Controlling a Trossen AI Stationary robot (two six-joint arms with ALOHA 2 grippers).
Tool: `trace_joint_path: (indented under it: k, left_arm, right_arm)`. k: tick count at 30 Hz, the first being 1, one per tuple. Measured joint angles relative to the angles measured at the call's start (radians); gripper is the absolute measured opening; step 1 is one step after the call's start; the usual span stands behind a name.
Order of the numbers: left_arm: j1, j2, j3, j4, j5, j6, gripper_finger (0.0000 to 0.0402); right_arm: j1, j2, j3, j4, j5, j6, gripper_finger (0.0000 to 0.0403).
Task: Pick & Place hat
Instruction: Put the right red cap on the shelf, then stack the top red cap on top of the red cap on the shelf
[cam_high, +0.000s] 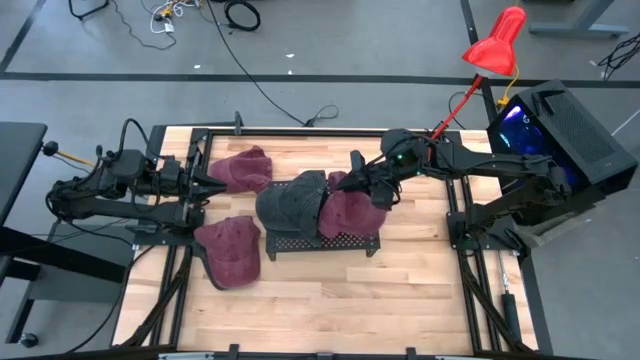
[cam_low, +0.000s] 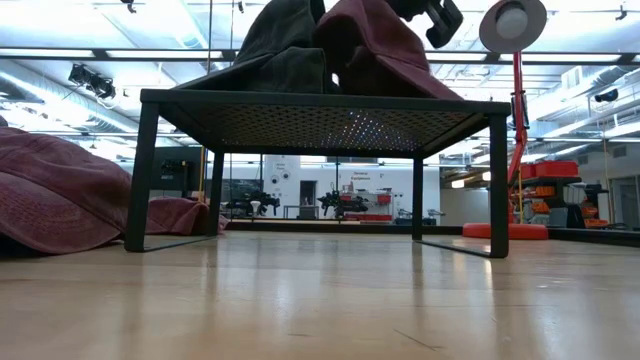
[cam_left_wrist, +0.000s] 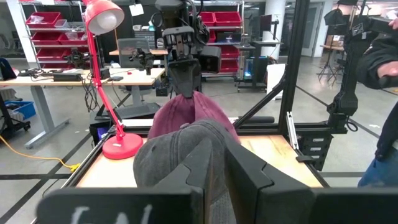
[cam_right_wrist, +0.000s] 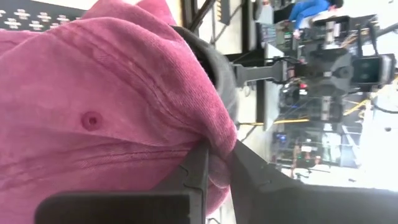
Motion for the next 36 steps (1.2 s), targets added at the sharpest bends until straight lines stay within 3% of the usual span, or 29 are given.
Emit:
trace_joint_path:
  k: [9,22,31,36]
  left_arm:
    - [0.000,0.000,0.000,0.000,0.000,0.000,0.0048]
    - [0.000,0.000,0.000,0.000,0.000,0.000,0.0048]
    - [0.000,0.000,0.000,0.000,0.000,0.000,0.0048]
    - [0.000,0.000,0.000,0.000,0.000,0.000,0.0048]
  right_arm:
    - [0.000,0.000,0.000,0.029,-0.002,0.068,0.0050]
    - [0.000,0.000,0.000,0.032,-0.052,0.182,0.0144]
    - [-0.003,-0.022,0.000,0.028,-0.054,0.329,0.0222]
    - [-0.006,-0.069,0.000,0.033,-0.028,0.471,0.0242]
